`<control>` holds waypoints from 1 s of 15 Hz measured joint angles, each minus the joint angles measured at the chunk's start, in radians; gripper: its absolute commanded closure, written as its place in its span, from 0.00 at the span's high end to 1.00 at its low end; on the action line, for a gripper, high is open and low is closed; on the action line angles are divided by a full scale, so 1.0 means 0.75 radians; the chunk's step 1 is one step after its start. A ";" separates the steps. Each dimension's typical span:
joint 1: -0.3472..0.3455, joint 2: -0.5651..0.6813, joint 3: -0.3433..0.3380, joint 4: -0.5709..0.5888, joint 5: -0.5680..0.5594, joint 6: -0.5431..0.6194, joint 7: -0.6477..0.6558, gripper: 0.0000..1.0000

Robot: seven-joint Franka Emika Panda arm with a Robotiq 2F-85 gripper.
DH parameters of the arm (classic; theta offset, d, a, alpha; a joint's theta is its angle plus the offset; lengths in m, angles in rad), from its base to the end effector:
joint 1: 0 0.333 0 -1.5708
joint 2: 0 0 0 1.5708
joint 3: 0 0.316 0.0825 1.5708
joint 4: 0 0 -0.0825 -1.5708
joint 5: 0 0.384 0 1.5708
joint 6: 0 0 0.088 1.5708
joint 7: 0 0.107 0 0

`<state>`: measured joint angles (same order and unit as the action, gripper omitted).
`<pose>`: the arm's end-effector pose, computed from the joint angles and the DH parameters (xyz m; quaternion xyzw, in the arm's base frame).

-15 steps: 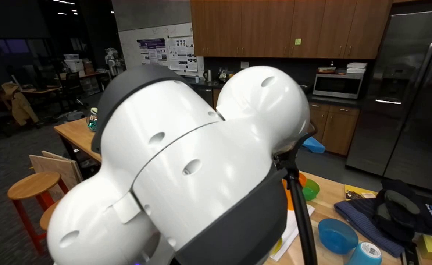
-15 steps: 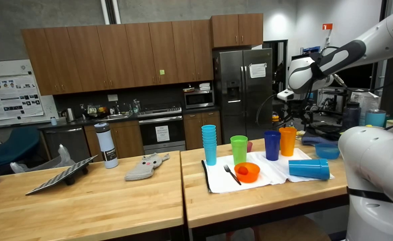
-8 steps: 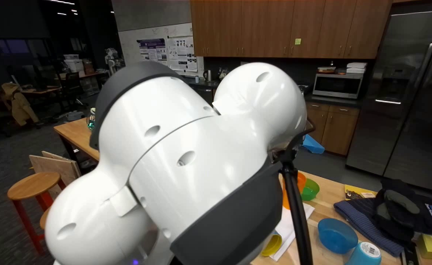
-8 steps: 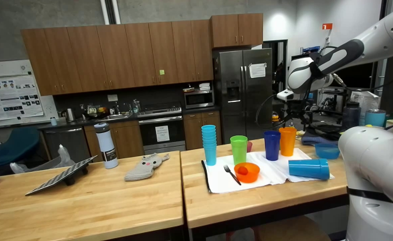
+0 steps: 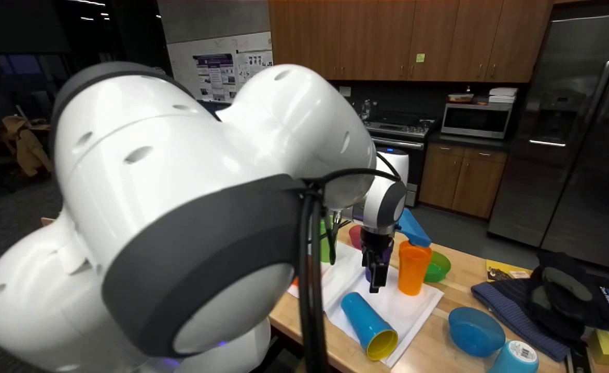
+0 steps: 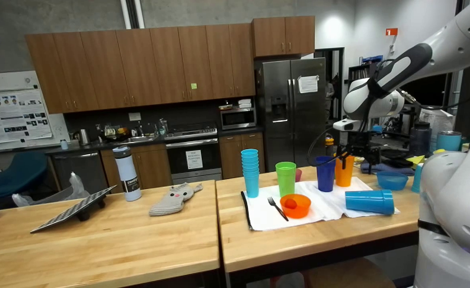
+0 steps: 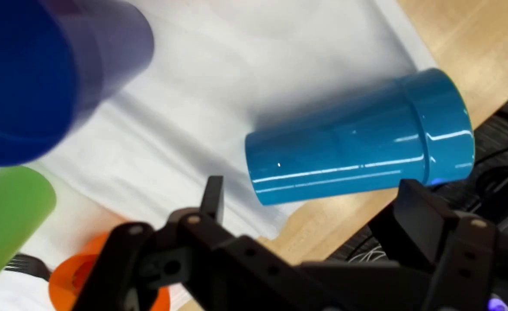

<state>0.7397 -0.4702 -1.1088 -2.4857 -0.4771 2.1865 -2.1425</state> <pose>0.4092 -0.1673 0.3578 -0.4894 -0.8718 -0.0146 0.0121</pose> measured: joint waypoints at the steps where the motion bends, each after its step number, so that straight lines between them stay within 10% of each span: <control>1: -0.090 0.018 0.075 -0.044 0.036 0.006 0.003 1.00; 6: -0.546 0.068 0.438 -0.197 0.170 0.032 0.000 1.00; 15: -0.724 0.110 0.574 -0.213 0.212 0.036 -0.093 1.00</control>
<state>0.1969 -0.3880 -0.6783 -2.6455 -0.3179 2.2133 -2.2126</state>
